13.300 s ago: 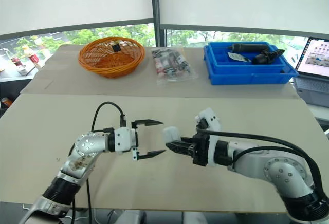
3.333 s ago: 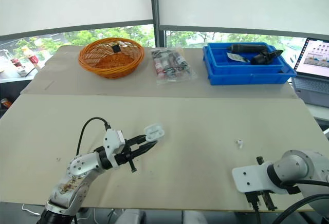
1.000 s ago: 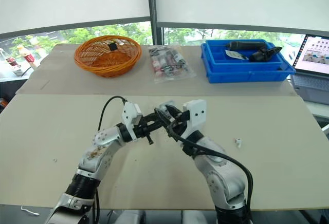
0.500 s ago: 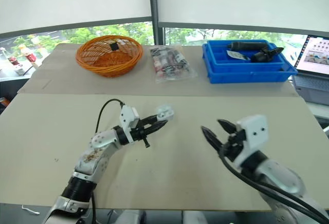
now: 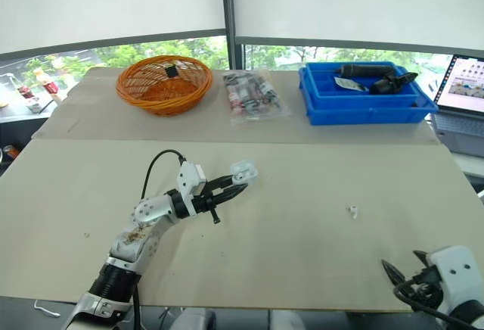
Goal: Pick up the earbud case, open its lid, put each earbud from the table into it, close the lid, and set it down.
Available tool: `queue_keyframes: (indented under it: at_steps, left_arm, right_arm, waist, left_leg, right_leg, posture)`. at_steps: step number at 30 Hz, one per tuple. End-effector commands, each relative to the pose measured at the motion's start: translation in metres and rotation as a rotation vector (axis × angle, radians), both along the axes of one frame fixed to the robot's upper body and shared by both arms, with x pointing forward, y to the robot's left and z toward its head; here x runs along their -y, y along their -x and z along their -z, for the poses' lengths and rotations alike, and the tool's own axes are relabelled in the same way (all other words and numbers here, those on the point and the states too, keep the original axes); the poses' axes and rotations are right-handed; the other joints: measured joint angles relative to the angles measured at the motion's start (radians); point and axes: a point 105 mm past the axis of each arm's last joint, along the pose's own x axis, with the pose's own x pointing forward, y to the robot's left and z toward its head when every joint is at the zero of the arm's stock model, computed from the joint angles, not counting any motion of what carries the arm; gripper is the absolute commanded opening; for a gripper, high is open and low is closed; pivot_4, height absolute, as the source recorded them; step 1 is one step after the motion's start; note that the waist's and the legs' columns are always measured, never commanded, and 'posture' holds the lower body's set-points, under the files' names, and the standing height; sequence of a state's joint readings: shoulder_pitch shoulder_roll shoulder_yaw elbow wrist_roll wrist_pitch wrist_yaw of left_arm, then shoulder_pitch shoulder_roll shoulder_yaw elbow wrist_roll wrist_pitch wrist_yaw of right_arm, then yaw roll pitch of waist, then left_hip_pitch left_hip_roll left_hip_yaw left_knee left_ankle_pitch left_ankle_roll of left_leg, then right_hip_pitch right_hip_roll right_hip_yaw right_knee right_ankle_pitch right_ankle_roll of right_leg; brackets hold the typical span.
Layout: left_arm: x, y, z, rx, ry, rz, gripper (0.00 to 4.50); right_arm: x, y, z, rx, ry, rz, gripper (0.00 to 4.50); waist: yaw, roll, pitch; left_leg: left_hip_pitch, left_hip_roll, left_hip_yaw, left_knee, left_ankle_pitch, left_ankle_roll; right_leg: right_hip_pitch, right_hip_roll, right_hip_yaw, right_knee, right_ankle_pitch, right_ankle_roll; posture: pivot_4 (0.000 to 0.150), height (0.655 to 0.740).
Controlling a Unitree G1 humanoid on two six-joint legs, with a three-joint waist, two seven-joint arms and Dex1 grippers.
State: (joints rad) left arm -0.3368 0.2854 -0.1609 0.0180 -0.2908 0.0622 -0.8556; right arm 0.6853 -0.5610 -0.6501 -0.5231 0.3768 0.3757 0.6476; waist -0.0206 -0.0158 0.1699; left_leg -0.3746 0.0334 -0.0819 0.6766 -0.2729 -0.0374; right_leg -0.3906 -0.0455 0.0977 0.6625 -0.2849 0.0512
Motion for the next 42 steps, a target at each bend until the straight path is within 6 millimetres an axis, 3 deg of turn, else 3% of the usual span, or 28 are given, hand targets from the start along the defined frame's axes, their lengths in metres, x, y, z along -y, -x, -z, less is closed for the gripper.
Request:
queue_keyframes:
  at_steps: [1, 4, 9, 17, 29, 36, 42]
  left_arm:
    - [0.001, 0.004, -0.009, 0.055, 0.006, 0.013, 0.54]
    - [0.001, 0.004, -0.008, 0.055, 0.003, 0.013, 0.54]
    - [0.003, 0.003, -0.009, 0.056, -0.001, 0.022, 0.54]
    - [0.005, 0.006, -0.008, 0.055, -0.002, 0.033, 0.54]
    - [0.005, 0.008, -0.009, 0.053, 0.004, 0.038, 0.54]
    - [0.005, 0.008, -0.009, 0.055, 0.005, 0.042, 0.54]
    - [0.006, 0.008, -0.008, 0.051, 0.004, 0.042, 0.54]
  right_arm:
    - [0.003, 0.000, -0.010, 0.040, 0.002, 0.005, 4.50]
    - [0.003, -0.005, -0.012, 0.062, 0.012, 0.010, 4.50]
    - [-0.030, -0.050, -0.027, 0.159, -0.039, -0.018, 4.50]
    - [-0.041, -0.094, -0.019, 0.183, -0.110, 0.086, 4.50]
    - [-0.036, -0.108, 0.014, 0.161, -0.165, 0.194, 4.50]
    - [-0.043, -0.111, 0.023, 0.131, -0.222, 0.222, 4.50]
    - [-0.047, -0.108, 0.026, 0.115, -0.237, 0.206, 2.65]
  waist:
    - [0.001, 0.000, 0.000]
    - [0.000, 0.000, 0.000]
    - [-0.010, 0.001, 0.000]
    - [0.006, 0.001, 0.000]
    - [0.003, 0.001, -0.001]
    - [-0.002, 0.001, -0.001]
    - [-0.002, 0.001, -0.001]
  left_leg:
    - [0.000, 0.000, 0.000, 0.000, 0.000, 0.000]
    - [0.000, 0.000, 0.000, 0.000, 0.000, 0.000]
    - [0.001, 0.000, 0.000, 0.000, 0.000, 0.000]
    - [0.000, -0.001, 0.000, 0.000, 0.000, 0.000]
    - [0.001, 0.000, 0.000, 0.000, 0.000, 0.000]
    - [0.002, 0.000, 0.000, 0.000, 0.000, 0.000]
    - [0.002, 0.000, 0.000, 0.000, 0.000, 0.000]
  right_leg:
    - [0.000, 0.000, 0.000, 0.000, 0.000, 0.000]
    - [0.000, 0.000, 0.000, 0.000, 0.000, 0.000]
    - [0.001, 0.000, 0.001, 0.001, 0.000, 0.000]
    - [0.001, -0.001, 0.000, -0.001, 0.000, 0.000]
    - [0.000, 0.000, 0.000, -0.001, 0.000, 0.000]
    - [0.001, 0.000, 0.000, 0.000, 0.000, 0.000]
    - [0.001, 0.000, 0.000, 0.000, 0.000, 0.000]
  posture:
    - [0.150, 0.7114]
    - [0.150, 0.7114]
    - [0.150, 0.7114]
    - [0.150, 0.7114]
    - [0.150, 0.7114]
    - [0.150, 0.7114]
    - [0.150, 0.7114]
